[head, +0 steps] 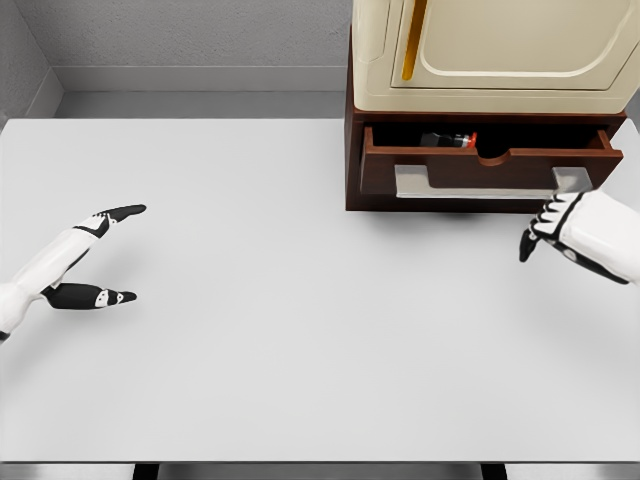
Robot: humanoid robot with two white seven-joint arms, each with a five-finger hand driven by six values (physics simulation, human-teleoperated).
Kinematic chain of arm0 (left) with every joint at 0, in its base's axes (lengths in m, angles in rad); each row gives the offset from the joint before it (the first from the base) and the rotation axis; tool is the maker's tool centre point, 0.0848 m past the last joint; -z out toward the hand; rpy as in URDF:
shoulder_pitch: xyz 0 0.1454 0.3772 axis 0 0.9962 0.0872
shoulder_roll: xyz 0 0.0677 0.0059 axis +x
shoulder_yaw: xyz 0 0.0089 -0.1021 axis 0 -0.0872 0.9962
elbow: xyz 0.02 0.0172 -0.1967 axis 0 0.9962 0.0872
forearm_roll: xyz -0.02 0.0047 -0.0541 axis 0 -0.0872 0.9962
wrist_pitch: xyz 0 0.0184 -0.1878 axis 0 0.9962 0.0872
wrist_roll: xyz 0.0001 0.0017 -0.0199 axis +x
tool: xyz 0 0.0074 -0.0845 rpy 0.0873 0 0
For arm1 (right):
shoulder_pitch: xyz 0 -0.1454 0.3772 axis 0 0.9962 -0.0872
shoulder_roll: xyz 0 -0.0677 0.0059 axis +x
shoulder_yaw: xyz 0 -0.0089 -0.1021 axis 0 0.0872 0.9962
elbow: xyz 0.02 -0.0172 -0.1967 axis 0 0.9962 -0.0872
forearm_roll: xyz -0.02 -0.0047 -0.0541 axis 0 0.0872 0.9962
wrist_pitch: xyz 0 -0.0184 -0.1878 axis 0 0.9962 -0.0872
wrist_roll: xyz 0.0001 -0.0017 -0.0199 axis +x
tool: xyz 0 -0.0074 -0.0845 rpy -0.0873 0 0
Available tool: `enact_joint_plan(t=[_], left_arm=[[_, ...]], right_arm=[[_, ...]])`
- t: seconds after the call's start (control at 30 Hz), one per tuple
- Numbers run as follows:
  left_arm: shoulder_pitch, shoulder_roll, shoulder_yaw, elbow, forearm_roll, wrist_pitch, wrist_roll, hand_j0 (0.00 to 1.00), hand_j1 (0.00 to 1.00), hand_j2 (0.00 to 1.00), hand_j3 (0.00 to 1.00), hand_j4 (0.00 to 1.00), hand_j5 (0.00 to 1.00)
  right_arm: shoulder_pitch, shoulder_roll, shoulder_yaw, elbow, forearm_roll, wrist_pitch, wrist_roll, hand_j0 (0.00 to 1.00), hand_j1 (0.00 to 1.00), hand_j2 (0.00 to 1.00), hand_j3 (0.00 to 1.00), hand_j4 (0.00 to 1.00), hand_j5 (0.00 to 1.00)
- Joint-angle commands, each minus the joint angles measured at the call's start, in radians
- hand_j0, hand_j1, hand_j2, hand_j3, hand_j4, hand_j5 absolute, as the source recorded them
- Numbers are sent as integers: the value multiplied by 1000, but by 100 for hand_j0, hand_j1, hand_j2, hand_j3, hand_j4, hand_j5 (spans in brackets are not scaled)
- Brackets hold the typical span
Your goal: Put the switch into the drawer with left arm, and close the drawer with right arm
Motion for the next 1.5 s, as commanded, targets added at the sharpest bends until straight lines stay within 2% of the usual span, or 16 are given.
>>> enact_joint_plan(t=[0.0,0.37,0.57,0.8,0.97,1.1,1.47], left_arm=[[0,1,0,-1,8,2,0,100,100,100,100,100,100],[0,1,-1,-2,8,2,0,100,100,100,100,100,100],[0,1,0,-2,8,2,0,100,100,100,100,100,100],[0,-1,0,-2,8,2,0,100,100,100,100,100,100],[0,-1,0,-2,8,2,0,100,100,100,100,100,100],[0,-1,0,-2,8,2,0,100,100,100,100,100,100],[0,1,0,-2,8,2,0,100,100,100,100,100,100]], right_arm=[[0,12,10,0,7,-1,0,29,29,29,29,29,29],[-29,50,11,11,15,-1,2,29,29,29,29,29,29],[-43,81,21,69,29,-1,3,29,29,29,29,29,29],[-153,146,139,147,50,-1,3,29,29,29,29,29,29],[-160,178,143,187,75,-1,3,30,30,30,30,30,30],[-210,189,182,225,79,-1,3,30,30,30,30,30,30],[-262,201,186,236,73,-1,3,30,30,30,30,30,30]])
